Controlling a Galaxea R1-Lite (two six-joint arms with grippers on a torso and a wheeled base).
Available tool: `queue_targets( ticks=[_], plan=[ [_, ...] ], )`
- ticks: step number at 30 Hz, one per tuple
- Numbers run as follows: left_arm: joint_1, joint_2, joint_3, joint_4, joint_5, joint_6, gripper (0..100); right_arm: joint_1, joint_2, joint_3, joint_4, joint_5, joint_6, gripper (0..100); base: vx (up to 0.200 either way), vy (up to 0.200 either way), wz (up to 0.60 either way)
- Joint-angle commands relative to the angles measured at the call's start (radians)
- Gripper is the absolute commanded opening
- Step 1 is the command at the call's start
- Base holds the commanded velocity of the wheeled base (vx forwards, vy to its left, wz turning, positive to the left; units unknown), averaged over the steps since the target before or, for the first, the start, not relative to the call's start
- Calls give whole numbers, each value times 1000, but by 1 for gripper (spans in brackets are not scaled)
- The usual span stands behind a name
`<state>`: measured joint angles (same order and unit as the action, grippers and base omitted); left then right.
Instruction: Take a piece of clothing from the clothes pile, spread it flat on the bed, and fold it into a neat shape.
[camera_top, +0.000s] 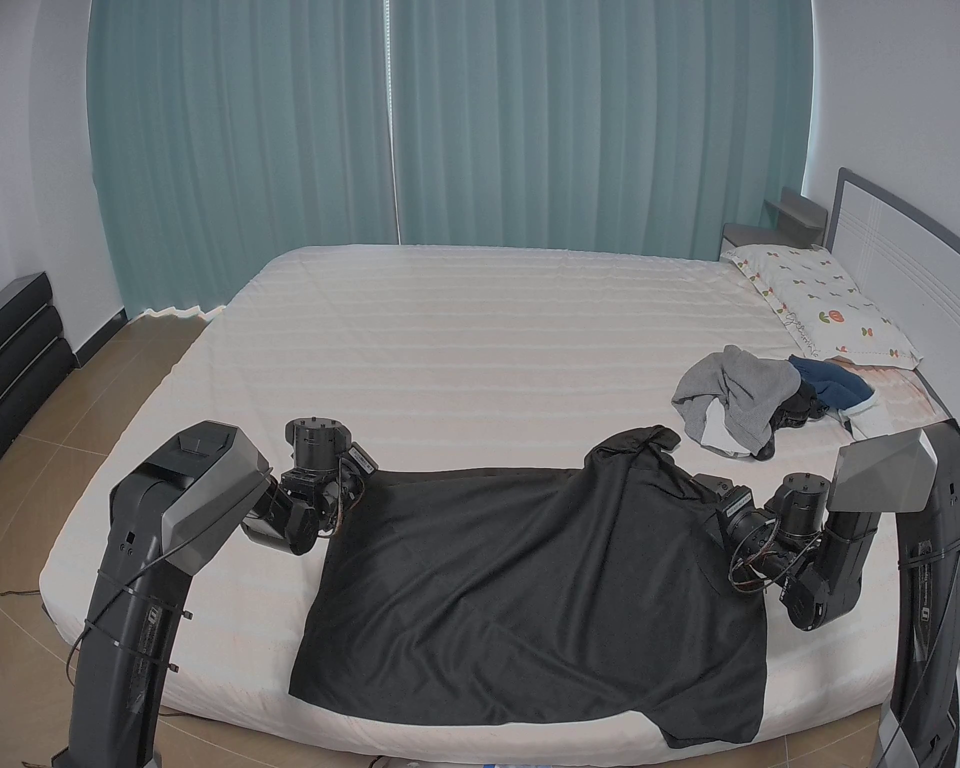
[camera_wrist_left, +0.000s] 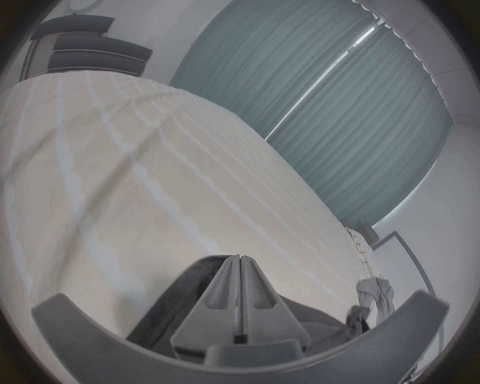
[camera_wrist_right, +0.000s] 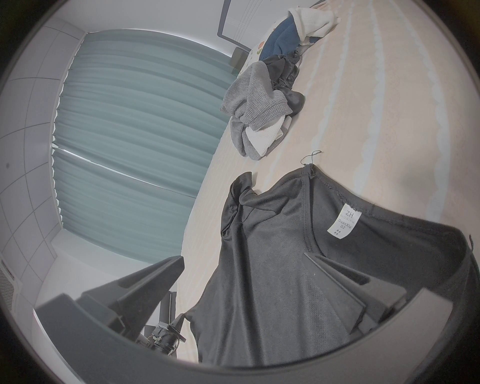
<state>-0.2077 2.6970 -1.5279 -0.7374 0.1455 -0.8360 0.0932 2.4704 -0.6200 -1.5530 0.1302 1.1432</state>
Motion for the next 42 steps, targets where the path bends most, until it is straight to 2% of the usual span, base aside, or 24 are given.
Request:
queue_targets(
  ticks=[1, 17, 29, 38, 42],
  plan=[
    [11, 26, -51, -10, 39, -12, 0, 0, 2, 0, -13, 0, 0, 100, 0, 0, 0],
    [48, 93, -201, -36, 114, -26, 0, 0, 7, -1, -13, -3, -2, 100, 0, 0, 0],
    [77, 101, -222, -72, 118, -32, 0, 2, 8, -1, -13, -11, -2, 100, 0, 0, 0],
    [76, 60, -129, -71, 115, -40, 0, 2, 8, -1, -13, -9, -2, 100, 0, 0, 0],
    [76, 1, -40, -72, 98, -89, 0, 2, 8, 0, -13, -9, -2, 100, 0, 0, 0]
  ],
)
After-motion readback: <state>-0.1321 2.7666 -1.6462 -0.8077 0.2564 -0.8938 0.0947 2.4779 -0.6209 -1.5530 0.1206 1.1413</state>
